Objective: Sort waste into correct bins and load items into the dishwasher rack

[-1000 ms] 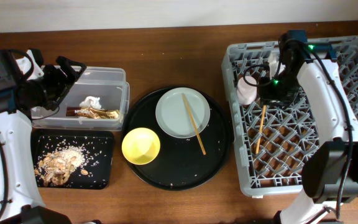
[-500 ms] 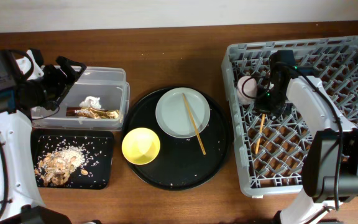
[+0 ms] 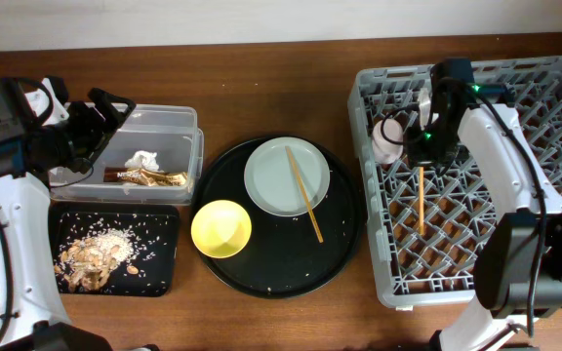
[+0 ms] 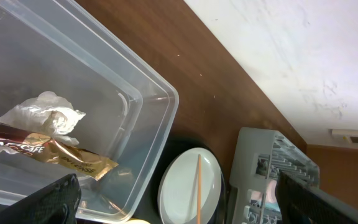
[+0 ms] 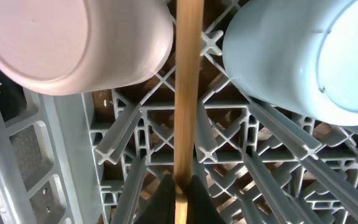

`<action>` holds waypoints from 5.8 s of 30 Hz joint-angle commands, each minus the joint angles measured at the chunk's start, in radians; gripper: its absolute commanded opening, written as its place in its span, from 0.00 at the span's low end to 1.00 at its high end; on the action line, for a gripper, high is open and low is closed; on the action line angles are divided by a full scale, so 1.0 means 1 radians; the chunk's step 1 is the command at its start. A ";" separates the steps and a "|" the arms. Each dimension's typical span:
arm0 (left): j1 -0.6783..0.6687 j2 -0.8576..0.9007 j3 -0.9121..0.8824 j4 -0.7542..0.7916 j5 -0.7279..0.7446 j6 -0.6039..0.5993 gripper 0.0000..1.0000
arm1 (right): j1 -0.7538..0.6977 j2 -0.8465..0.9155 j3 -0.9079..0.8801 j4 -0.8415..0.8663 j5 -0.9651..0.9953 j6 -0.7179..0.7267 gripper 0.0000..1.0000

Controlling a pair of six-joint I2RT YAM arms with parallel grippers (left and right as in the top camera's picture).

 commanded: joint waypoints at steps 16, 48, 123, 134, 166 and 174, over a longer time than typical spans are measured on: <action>0.002 0.000 0.003 0.001 0.003 -0.005 0.99 | 0.397 -0.012 0.011 0.106 -0.265 0.070 0.45; 0.003 0.000 0.003 0.001 0.003 -0.005 0.99 | 0.276 0.127 0.309 -0.221 -0.030 0.056 0.04; 0.002 0.000 0.003 0.001 0.003 -0.005 0.99 | 0.699 -0.422 0.145 -0.062 -0.334 0.161 0.04; 0.002 0.000 0.003 0.001 0.003 -0.005 1.00 | -0.358 -0.460 -0.238 -0.322 -1.085 -0.459 0.04; 0.002 0.000 0.003 0.001 0.003 -0.005 0.99 | -0.819 -0.176 -0.053 -0.240 -0.770 -0.085 0.48; 0.002 0.000 0.003 0.001 0.003 -0.005 0.99 | -0.250 -0.192 0.064 -0.488 -0.238 -0.029 0.04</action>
